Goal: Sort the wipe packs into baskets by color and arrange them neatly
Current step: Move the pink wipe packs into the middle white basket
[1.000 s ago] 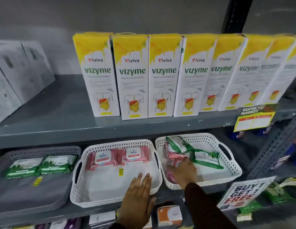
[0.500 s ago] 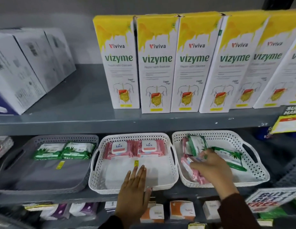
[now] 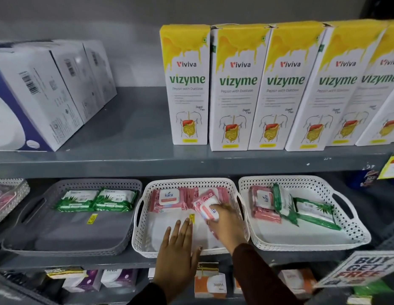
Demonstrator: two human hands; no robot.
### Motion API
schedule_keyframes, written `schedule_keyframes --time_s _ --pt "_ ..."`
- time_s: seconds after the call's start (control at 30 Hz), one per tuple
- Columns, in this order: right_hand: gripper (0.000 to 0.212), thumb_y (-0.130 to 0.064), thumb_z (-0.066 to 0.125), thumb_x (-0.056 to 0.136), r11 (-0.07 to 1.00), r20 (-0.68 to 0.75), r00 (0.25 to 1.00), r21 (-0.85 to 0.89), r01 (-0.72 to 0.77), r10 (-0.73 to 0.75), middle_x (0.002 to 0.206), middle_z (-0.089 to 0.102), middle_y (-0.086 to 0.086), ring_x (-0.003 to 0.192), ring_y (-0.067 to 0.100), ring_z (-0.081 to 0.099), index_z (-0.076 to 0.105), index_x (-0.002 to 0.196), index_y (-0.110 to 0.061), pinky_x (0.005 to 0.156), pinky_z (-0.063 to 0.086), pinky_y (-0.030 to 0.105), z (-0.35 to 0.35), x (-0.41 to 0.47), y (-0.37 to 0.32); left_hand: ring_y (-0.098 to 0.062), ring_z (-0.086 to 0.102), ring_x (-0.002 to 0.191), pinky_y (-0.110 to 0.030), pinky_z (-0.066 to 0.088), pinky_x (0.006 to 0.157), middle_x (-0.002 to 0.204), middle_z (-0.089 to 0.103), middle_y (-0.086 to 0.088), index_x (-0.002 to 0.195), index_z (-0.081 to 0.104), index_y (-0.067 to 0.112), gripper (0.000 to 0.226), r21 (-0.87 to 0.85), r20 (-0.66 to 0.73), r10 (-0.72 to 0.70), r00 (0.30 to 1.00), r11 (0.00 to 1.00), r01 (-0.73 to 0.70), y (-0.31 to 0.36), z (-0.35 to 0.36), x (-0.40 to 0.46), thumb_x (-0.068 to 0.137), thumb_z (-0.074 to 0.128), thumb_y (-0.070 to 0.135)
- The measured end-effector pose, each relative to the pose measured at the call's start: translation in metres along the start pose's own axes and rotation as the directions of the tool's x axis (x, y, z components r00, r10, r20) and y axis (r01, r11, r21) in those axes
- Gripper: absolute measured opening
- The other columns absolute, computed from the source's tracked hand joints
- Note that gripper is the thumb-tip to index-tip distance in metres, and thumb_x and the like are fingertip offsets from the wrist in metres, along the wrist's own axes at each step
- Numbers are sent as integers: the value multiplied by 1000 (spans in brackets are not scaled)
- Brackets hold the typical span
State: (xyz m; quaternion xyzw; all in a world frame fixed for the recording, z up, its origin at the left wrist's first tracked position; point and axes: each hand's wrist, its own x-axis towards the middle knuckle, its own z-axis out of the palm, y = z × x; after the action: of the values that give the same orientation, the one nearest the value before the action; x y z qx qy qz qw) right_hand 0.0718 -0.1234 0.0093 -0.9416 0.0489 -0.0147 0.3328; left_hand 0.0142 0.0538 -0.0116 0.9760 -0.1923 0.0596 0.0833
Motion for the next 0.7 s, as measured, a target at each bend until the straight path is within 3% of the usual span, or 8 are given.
schedule_keyframes --time_s 0.07,0.13,0.2,0.23,0.33,0.47,0.57,0.7 --pt "50 -36 71 90 1000 -7 1000 5 -11 11 131 66 6 105 23 69 60 137 -22 88 61 39 -1 3 2 -25 5 147 -40 -1 114 159 11 -3 152 14 13 69 6 5 -3 1000 1000 3 0 1 2 98 11 55" --pt "39 -37 68 93 996 -72 997 90 -1 8 121 71 2 90 13 72 66 129 -23 75 63 31 -13 4 4 -24 1 147 -42 0 115 160 9 -4 152 11 13 70 15 23 8 1000 1000 -8 2 3 7 97 7 56" --pt "24 -34 65 94 988 -265 963 153 1 40 104 74 -2 66 3 65 69 116 -27 51 53 20 -36 5 19 -24 -3 147 -43 0 115 160 7 -5 152 7 13 71 32 49 38 998 999 -39 11 7 15 96 4 56" --pt "18 -33 65 94 986 -385 919 164 -17 80 98 74 -1 62 6 64 70 110 -26 48 51 21 -50 5 31 -23 -5 147 -44 0 116 161 5 -5 152 5 13 70 40 57 55 997 998 -57 18 9 19 96 4 56" --pt "22 -30 68 91 959 -591 756 203 -196 280 103 72 14 88 32 69 70 108 -16 72 60 44 -86 12 74 -23 -10 147 -47 -3 118 161 -1 -2 152 -2 15 68 47 88 105 991 993 -109 38 16 30 97 4 56" --pt "54 -49 60 93 821 -325 755 194 -537 570 131 60 21 123 42 54 55 131 -11 101 44 52 -109 25 120 -20 -9 147 -46 -9 120 159 -5 1 152 -2 18 69 50 94 142 985 988 -148 65 20 43 95 -3 57" --pt "50 -44 63 93 824 -239 789 194 -533 566 129 63 19 121 38 56 53 129 -12 103 46 46 -110 29 135 -19 -9 147 -46 -5 120 160 -1 0 152 0 18 69 48 99 145 984 987 -150 80 23 49 95 -6 56" --pt "70 -54 78 62 772 -72 779 220 -597 623 112 69 12 107 35 64 60 116 -15 97 52 45 -114 20 140 -20 -6 148 -47 1 121 161 1 -1 152 1 18 73 37 95 139 986 989 -143 83 23 49 92 -10 58"
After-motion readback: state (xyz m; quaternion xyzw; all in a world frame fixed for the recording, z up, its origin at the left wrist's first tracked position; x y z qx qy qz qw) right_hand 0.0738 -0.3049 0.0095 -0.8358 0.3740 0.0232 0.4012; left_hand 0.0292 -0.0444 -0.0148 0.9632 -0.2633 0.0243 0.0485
